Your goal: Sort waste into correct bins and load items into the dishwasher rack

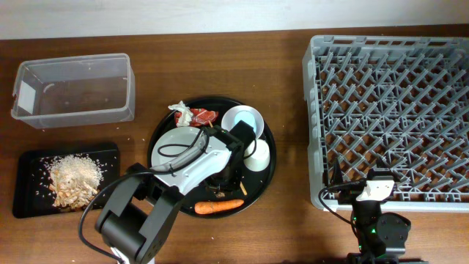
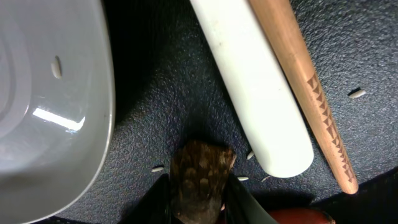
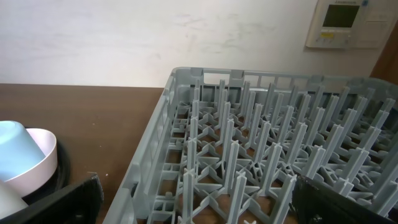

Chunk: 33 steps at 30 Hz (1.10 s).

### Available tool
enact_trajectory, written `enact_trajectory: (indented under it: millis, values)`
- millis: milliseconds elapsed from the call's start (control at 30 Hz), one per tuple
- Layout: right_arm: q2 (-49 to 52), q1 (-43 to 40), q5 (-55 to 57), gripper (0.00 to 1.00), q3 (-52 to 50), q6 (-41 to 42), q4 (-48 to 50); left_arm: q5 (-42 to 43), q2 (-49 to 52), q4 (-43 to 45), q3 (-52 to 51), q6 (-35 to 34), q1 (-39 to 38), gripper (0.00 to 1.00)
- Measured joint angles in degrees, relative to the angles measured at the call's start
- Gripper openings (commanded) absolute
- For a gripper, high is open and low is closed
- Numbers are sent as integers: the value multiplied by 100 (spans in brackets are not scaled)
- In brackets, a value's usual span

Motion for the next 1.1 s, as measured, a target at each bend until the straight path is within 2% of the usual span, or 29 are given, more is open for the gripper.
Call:
enact_trajectory:
  millis: [500,600,667,800,933,1100]
  values:
    - [0,0,0,99,0,-2,0,13,-673,-302,0,4,26,26]
    - [0,0,0,99,0,0,0,-59,-872,-372,2,7,476,26]
    - [0,0,0,99,0,0,0,-181,-979,-402,13,48,1209,26]
    - [0,0,0,99,0,0,0,-326,-1010,-136,142,258,3373,26]
    - [0,0,2,99,0,0,0,-308,-1012,221,254,337,4979,26]
    - [0,0,2,98,0,2,0,-490,-1023,286,293,293,5713,26]
